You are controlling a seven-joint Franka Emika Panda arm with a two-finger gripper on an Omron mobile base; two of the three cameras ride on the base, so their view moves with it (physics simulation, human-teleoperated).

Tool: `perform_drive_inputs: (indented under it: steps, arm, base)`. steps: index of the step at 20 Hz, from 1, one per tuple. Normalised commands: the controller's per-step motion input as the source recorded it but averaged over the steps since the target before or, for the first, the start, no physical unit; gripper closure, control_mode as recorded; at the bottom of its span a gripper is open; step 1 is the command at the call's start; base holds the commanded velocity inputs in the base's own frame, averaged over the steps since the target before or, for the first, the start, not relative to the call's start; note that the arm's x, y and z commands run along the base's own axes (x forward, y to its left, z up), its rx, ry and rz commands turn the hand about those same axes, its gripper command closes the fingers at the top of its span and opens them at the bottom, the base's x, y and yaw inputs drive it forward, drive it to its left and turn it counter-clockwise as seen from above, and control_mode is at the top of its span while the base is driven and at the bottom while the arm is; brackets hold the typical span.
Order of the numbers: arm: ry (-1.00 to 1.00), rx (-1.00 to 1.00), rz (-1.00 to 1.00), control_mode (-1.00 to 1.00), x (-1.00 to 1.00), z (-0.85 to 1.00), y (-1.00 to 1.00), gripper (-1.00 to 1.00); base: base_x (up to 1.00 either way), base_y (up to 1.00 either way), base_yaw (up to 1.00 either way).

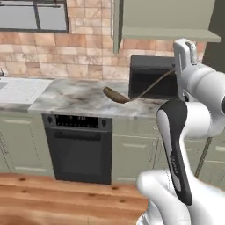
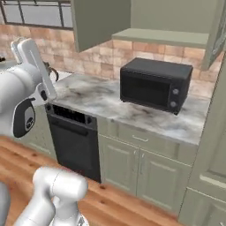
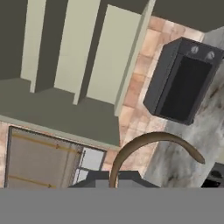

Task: Open the cabinet and move the ladle to the pot. Then close the cabinet.

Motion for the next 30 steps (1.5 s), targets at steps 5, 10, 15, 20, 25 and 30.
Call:
perform_drive_inputs:
  steps: [5, 10, 15, 20, 25, 30]
  arm:
    - [0.00, 0.00, 0.00, 1.00, 0.00, 0.00, 0.00, 1.00]
    - [0.00, 0.00, 0.00, 1.00, 0.00, 0.00, 0.00, 1.00]
    - [0.00, 0.00, 0.00, 1.00, 0.00, 0.00, 0.00, 1.00]
    - [0.00, 0.00, 0.00, 1.00, 0.00, 0.00, 0.00, 1.00]
    - [0.00, 0.00, 0.00, 1.00, 0.00, 0.00, 0.00, 1.00]
    - [0.00, 0.00, 0.00, 1.00, 0.00, 0.00, 0.00, 1.00]
  base:
    - [-0.03, 0.02, 1.00]
    - [-0.08, 0.00, 1.00]
    - [-0.21, 0.00, 1.00]
    - [-0.06, -0.01, 1.00]
    - [0.00, -0.03, 0.99]
    - [0.00, -0.01, 1.00]
